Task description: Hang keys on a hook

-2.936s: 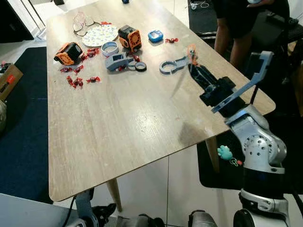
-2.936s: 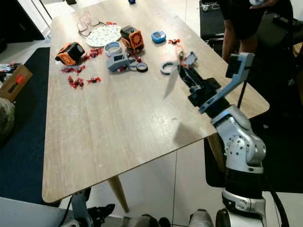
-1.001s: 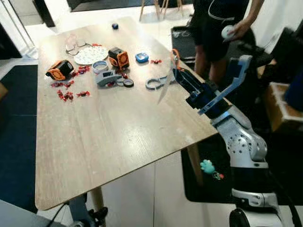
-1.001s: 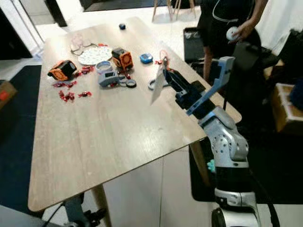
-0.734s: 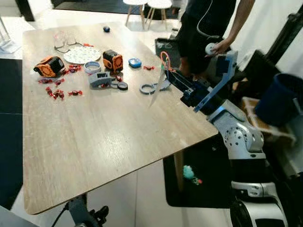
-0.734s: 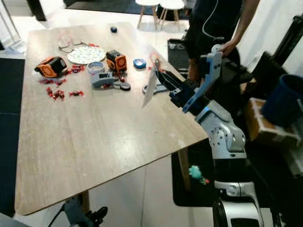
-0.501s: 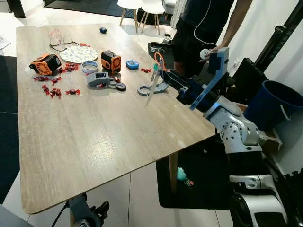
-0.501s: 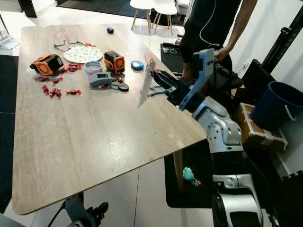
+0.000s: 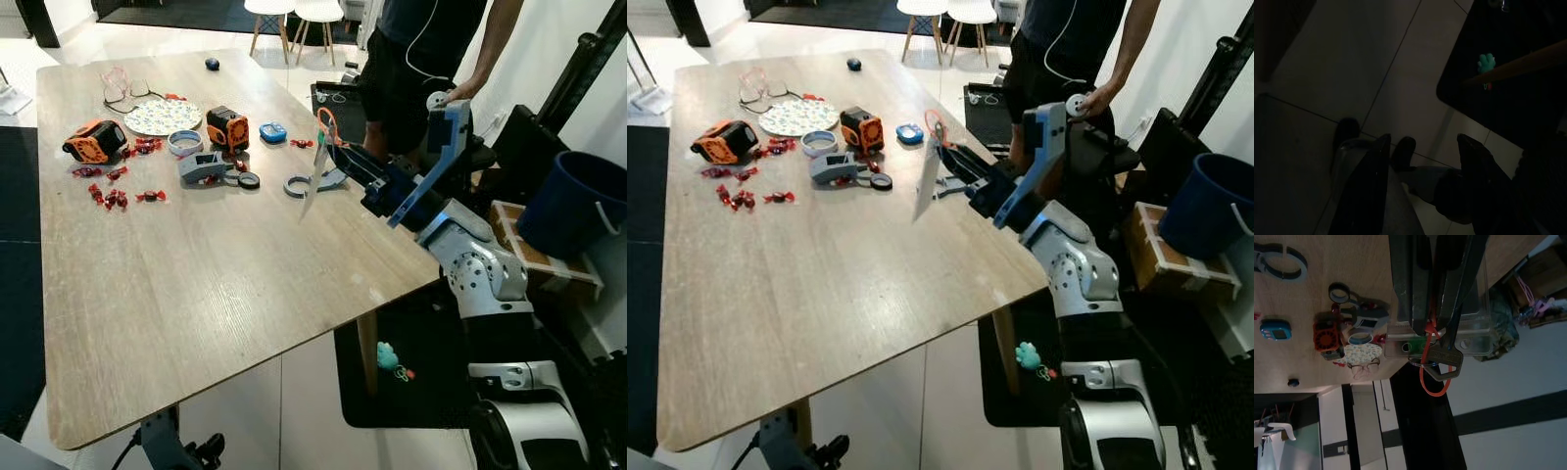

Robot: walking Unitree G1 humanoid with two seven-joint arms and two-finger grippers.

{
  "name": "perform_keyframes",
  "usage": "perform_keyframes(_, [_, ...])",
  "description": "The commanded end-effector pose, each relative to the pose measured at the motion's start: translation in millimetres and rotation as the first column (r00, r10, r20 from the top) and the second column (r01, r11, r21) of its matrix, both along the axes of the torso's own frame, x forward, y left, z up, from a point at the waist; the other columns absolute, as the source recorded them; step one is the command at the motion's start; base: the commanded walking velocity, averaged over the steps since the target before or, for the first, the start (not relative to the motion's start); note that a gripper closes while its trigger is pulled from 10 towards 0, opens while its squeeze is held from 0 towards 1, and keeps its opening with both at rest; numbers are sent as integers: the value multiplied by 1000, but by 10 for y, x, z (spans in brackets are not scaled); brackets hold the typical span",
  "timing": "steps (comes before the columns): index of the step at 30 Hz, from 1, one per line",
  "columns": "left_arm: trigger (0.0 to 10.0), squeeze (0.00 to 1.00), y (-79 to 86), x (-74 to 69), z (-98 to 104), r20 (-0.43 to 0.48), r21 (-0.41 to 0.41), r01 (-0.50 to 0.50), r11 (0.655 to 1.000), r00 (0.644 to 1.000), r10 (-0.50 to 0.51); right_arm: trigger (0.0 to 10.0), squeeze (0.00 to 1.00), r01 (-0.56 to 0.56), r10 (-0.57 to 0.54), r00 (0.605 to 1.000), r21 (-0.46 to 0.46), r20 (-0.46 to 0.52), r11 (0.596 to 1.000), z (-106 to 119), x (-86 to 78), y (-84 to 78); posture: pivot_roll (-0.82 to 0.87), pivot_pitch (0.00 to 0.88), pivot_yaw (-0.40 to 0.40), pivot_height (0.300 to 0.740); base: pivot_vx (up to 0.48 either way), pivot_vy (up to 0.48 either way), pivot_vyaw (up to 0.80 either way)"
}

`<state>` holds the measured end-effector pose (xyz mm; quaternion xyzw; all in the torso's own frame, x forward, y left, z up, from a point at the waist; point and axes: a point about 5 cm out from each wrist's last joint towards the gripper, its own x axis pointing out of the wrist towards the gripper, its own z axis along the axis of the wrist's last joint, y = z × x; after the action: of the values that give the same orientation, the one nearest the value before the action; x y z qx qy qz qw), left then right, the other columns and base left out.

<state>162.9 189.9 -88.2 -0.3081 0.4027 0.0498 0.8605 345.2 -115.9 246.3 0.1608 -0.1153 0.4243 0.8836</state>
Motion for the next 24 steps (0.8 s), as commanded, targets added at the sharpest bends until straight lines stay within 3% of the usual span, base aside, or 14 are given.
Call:
perform_keyframes(1, [10000, 0, 51, -34, -10, -22, 14, 9, 1000, 1000, -9, 10000, 0, 25, -25, 1000, 9, -1, 1000, -32, 6, -37, -93, 0, 3, 740, 0, 0, 0])
perform_keyframes(6, [10000, 0, 37, 47, 21, -8, 13, 20, 1000, 1000, -20, 10000, 0, 38, -38, 999, 15, 9, 999, -21, 23, -54, -94, 0, 9, 740, -167, 0, 0])
perform_keyframes(14, [10000, 0, 2, 41, 13, -17, 7, 42, 999, 999, -42, 10000, 0, 51, -51, 999, 12, 17, 999, -11, 33, -61, -94, 0, 19, 740, -333, 0, 0])
perform_keyframes(24, [10000, 0, 81, 74, 40, -17, 30, 75, 997, 997, -75, 10000, 0, 68, -68, 998, 16, 12, 998, -79, 21, -58, -94, 0, 51, 740, -355, 0, 0])
